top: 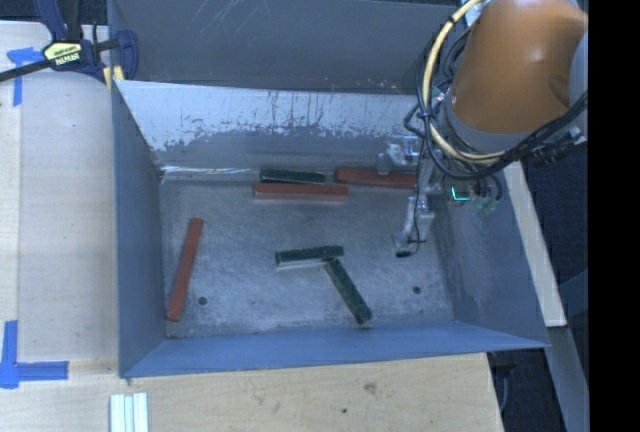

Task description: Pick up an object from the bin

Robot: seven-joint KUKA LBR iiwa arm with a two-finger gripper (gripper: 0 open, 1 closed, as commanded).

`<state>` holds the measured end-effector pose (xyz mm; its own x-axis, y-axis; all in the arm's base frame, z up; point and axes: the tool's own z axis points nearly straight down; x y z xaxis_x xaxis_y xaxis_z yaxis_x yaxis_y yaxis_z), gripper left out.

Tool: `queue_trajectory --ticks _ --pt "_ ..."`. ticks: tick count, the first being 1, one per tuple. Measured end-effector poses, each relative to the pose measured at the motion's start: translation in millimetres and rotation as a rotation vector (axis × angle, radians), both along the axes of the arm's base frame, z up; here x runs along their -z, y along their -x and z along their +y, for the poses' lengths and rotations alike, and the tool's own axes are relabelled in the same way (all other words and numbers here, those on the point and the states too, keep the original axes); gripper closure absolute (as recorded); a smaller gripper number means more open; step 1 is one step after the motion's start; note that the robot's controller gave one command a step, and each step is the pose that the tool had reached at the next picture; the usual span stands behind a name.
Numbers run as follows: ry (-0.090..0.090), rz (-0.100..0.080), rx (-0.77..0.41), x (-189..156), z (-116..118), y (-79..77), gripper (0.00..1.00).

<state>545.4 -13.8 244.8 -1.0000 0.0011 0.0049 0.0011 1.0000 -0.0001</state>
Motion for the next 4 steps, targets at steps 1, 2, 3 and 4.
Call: queue_trajectory --ticks 1,2,3,4 --pt "0.0 -0.009 0.0 -5 0 -1.5 1.0" --pt "0.0 -0.009 -0.001 -5 0 -1.5 0.0" --pt "0.0 -0.009 -0.001 -5 0 -1.5 0.0" --pt "0.0 -0.021 -0.022 47 26 -54.7 0.0"
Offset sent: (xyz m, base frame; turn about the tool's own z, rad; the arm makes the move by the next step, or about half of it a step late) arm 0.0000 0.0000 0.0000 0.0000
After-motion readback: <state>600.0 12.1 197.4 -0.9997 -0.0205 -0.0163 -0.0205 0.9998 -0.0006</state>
